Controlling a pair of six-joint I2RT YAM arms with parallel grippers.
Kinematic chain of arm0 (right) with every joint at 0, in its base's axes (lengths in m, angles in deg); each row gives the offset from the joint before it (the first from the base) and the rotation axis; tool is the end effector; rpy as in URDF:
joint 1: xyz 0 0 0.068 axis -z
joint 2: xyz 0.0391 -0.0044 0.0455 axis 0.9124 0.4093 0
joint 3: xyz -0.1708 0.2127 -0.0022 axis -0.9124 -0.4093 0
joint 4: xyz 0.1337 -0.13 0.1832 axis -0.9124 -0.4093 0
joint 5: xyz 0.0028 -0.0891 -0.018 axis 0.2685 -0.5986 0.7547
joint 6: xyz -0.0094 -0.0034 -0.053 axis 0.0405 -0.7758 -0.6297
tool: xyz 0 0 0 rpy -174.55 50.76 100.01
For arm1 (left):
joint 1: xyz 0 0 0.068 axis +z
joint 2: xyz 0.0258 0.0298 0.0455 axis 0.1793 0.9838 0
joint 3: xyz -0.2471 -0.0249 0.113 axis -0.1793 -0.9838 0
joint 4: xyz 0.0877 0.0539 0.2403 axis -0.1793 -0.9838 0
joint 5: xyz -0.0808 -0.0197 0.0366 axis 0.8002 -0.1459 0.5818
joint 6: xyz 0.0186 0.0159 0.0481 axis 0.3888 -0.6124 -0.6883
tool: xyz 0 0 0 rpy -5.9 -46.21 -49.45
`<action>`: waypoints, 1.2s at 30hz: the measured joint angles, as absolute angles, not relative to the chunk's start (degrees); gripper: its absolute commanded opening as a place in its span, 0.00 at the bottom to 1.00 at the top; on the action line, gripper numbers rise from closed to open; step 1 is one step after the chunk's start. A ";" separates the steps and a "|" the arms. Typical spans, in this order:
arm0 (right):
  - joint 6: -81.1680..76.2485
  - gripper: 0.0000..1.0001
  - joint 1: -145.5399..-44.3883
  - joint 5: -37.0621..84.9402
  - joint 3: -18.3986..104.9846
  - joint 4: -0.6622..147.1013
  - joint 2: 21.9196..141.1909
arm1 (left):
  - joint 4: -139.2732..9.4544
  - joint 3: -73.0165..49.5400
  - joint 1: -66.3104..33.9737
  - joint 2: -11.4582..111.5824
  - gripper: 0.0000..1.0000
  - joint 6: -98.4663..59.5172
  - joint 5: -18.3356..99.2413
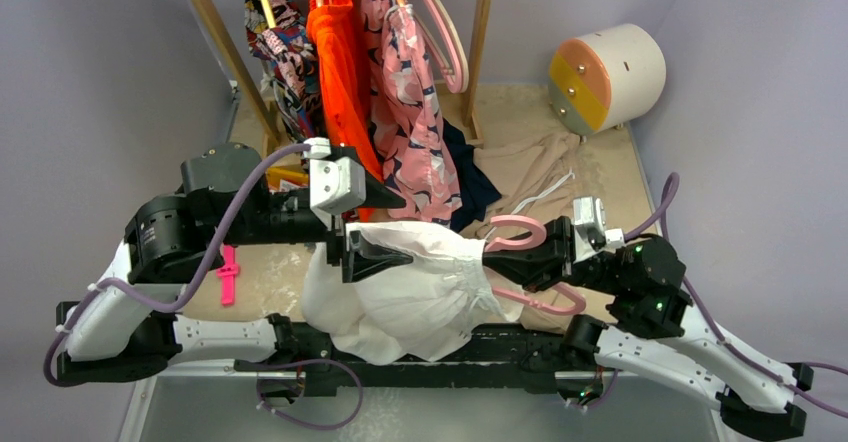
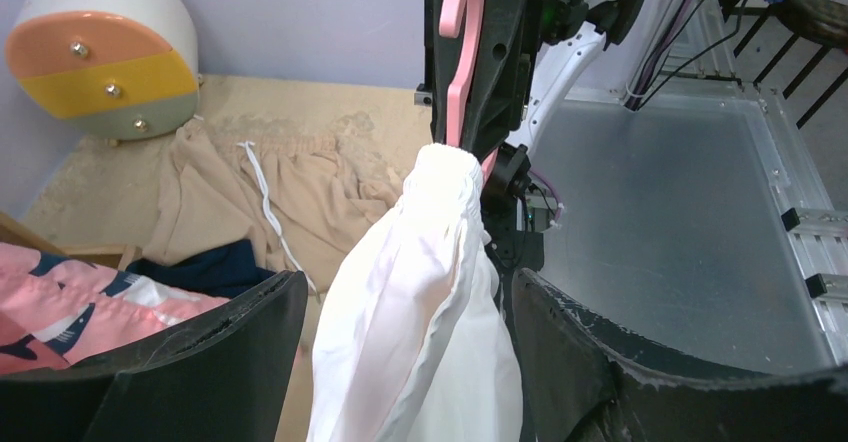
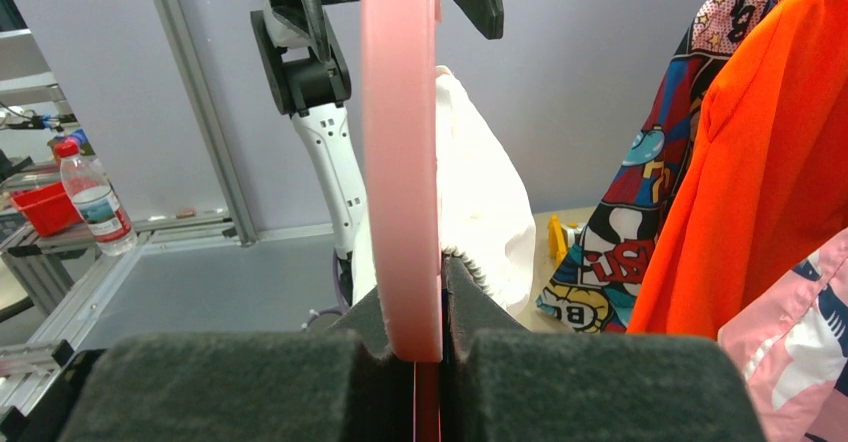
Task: Place the shorts on the hanger
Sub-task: Hang the shorts on the hanger.
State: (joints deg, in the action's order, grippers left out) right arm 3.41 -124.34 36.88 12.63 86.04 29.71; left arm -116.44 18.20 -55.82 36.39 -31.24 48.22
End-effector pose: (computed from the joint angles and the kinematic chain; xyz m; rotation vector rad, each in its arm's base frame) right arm 0.0437 0.0952 0.4170 -0.7744 0.9323 1.2942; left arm 0.0515 -0.1408 0.5333 1.1894 1.4168 -1.0700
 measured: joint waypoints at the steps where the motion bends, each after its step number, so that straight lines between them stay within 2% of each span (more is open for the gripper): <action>1: 3.39 0.00 -124.34 36.88 12.63 85.87 29.69 | -116.88 18.13 -55.82 36.26 0.75 -31.28 48.20; 15: 2.17 0.00 -124.34 36.90 12.65 82.07 30.82 | -120.62 13.26 -55.82 42.40 0.72 -31.79 50.45; 20: 2.01 0.00 -124.34 37.31 12.65 81.83 30.89 | -120.90 11.84 -55.82 43.04 0.63 -32.22 51.28; 24: 1.99 0.00 -124.34 38.45 12.65 81.91 31.37 | -120.77 11.73 -55.84 43.84 0.61 -32.33 51.74; 31: 1.99 0.00 -124.34 39.89 12.65 81.91 33.14 | -120.29 10.83 -55.86 45.05 0.51 -32.70 52.40; 36: 1.99 0.00 -124.34 40.05 12.65 81.93 33.42 | -120.16 10.22 -55.86 45.64 0.40 -33.43 53.67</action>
